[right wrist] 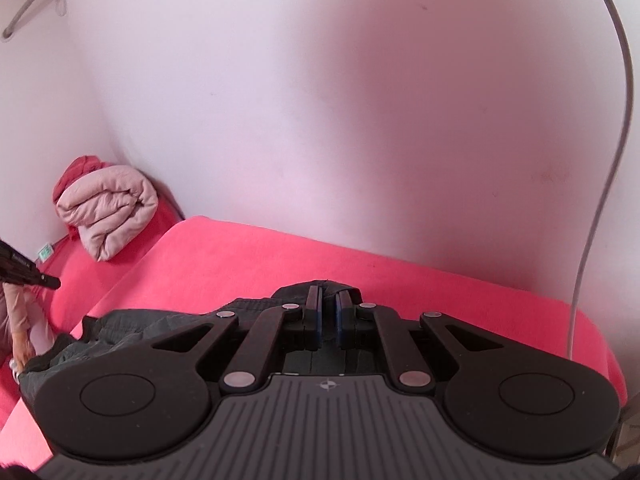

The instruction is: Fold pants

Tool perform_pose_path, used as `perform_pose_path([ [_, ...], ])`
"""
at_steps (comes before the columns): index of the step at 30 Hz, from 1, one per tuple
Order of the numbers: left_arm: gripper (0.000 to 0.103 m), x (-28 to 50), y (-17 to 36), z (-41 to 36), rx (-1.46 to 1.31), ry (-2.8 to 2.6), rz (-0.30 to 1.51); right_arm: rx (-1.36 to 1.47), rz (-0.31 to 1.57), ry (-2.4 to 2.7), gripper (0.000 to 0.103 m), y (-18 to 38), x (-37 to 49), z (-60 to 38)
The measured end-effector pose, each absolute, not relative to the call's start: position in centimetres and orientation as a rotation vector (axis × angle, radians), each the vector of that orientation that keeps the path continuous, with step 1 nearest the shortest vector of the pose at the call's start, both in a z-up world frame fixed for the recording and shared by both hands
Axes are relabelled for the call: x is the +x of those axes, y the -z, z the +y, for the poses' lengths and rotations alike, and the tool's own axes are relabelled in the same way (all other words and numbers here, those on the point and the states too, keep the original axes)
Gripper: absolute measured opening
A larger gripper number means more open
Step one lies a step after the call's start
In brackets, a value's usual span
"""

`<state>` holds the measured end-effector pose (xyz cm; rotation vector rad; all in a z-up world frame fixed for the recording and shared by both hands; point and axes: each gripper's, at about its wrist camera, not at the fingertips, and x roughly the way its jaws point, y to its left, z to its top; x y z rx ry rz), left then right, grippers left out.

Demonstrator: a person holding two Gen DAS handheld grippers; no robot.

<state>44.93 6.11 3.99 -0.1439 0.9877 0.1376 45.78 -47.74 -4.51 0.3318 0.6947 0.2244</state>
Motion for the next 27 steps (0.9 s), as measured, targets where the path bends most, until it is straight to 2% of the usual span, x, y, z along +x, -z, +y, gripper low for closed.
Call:
perform_pose_path([
  [1,0.05,45.1,-3.5,5.9,-0.139,-0.119,1.008,0.33,0.709,-0.219,0.009,5.0,45.8,-47.7],
  [2,0.073,45.0,-3.0,5.6,-0.131,-0.103,1.038,0.325,0.728,-0.213,0.009,5.6,45.8,-47.5],
  [3,0.084,44.8,-2.4,5.3,-0.114,-0.09,1.067,0.325,0.747,-0.209,0.009,6.1,45.6,-47.5],
  [6,0.102,43.5,-1.0,4.7,-0.056,-0.078,1.124,0.311,0.797,-0.203,0.009,7.6,44.7,-47.5],
  [18,0.103,40.9,2.4,8.2,-0.248,-0.076,1.237,0.265,0.816,-0.222,0.01,7.4,43.7,-46.6],
  [27,0.103,40.6,0.8,7.9,-0.33,0.025,1.192,0.248,0.816,-0.228,0.01,7.6,43.9,-46.5],
])
